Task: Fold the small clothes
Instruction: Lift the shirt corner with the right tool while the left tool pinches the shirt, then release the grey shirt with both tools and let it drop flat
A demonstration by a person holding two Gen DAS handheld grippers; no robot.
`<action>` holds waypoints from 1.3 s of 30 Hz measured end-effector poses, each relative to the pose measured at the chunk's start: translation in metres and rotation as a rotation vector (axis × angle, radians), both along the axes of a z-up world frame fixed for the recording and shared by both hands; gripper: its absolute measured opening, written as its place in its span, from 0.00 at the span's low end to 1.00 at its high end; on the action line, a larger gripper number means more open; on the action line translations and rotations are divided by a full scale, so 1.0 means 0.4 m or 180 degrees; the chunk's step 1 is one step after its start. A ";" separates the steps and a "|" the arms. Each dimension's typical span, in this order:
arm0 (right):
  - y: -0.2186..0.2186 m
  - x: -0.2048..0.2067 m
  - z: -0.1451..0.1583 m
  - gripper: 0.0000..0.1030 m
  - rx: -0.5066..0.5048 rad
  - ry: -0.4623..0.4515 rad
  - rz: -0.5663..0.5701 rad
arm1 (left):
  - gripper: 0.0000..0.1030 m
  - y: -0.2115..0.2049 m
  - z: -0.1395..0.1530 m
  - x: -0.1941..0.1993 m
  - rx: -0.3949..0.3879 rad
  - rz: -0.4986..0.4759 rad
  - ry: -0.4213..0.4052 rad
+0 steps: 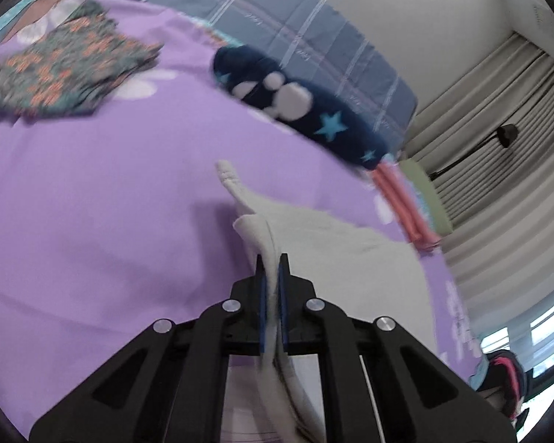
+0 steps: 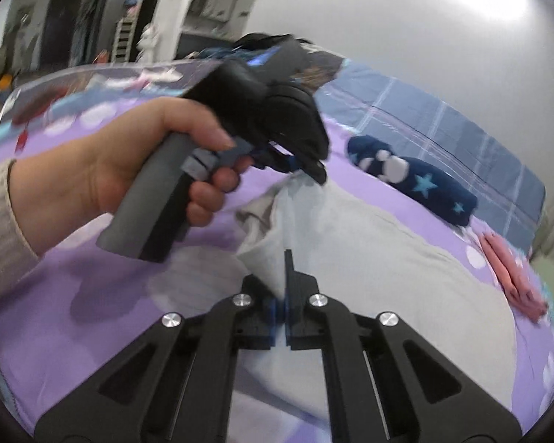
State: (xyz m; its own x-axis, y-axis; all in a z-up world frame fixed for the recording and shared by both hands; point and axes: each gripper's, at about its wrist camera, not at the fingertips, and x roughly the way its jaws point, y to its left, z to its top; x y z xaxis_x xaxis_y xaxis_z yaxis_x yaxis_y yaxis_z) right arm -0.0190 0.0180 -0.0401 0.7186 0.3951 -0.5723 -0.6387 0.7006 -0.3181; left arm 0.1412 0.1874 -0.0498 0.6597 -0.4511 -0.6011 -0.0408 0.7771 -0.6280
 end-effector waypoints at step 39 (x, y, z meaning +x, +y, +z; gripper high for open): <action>-0.892 0.187 -0.033 0.03 0.1748 0.1098 -0.1846 | 0.05 -1.007 0.060 0.281 0.1132 -0.1360 0.0113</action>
